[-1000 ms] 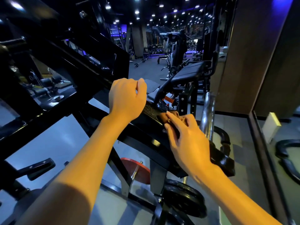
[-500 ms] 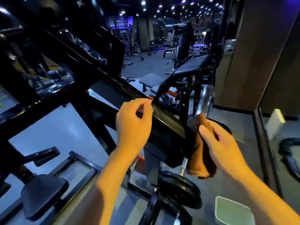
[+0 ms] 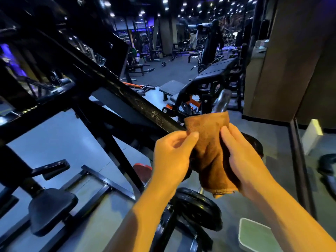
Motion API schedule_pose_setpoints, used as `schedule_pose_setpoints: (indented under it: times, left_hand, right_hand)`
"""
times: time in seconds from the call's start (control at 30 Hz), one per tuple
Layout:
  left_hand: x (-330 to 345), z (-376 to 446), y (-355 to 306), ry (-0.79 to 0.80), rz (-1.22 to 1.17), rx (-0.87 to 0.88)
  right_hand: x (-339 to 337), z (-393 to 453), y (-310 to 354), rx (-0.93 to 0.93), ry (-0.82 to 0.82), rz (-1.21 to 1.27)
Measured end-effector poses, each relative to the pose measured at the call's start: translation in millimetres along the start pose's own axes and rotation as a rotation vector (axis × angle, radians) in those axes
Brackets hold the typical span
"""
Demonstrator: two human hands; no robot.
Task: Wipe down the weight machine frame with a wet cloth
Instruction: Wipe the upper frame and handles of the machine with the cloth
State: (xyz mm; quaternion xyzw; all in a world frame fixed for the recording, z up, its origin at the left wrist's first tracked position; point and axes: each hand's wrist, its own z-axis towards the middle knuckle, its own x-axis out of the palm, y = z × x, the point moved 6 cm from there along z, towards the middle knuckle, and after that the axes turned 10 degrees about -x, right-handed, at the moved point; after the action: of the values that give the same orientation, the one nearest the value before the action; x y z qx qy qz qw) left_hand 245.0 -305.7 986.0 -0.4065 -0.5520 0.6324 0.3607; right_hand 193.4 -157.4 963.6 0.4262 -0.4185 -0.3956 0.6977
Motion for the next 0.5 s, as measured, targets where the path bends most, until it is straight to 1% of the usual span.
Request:
schedule_pose_setpoints:
  times: [0.07, 0.1, 0.2, 0.23, 0.3, 0.37, 0.4, 0.43, 0.5]
  left_hand:
    - [0.1, -0.2, -2.4, -0.036, 0.036, 0.032]
    - [0.5, -0.6, -3.6, -0.037, 0.049, 0.035]
    - [0.3, 1.0, -4.9, -0.033, 0.107, 0.002]
    - [0.6, 2.1, -4.8, -0.011, 0.106, -0.02]
    - [2.7, 2.6, -6.1, 0.043, 0.07, -0.061]
    - [2.8, 2.2, -8.9, 0.084, 0.024, -0.086]
    - [1.9, 2.6, -10.2, 0.091, -0.002, -0.093]
    - [-0.3, 3.6, -10.8, 0.096, -0.024, -0.098]
    - [-3.6, 5.2, -12.4, 0.12, -0.017, -0.09]
  right_hand:
    - [-10.3, -3.1, 3.0, -0.08, -0.048, -0.132]
    - [-12.4, -7.2, 5.4, -0.071, -0.038, -0.118]
    - [-13.3, 1.4, -6.5, 0.162, 0.021, 0.05]
    - [-12.9, -2.6, -5.3, 0.181, 0.074, 0.126]
    - [-15.2, -3.4, -11.3, 0.218, 0.057, 0.219]
    - [-20.1, 0.7, -17.2, 0.348, 0.011, 0.271]
    - [-21.5, 1.7, -17.6, 0.405, 0.016, 0.311]
    - [-22.8, -6.8, -12.7, 0.398, 0.061, 0.341]
    - [-36.8, -9.1, -11.0, 0.32, 0.107, 0.25]
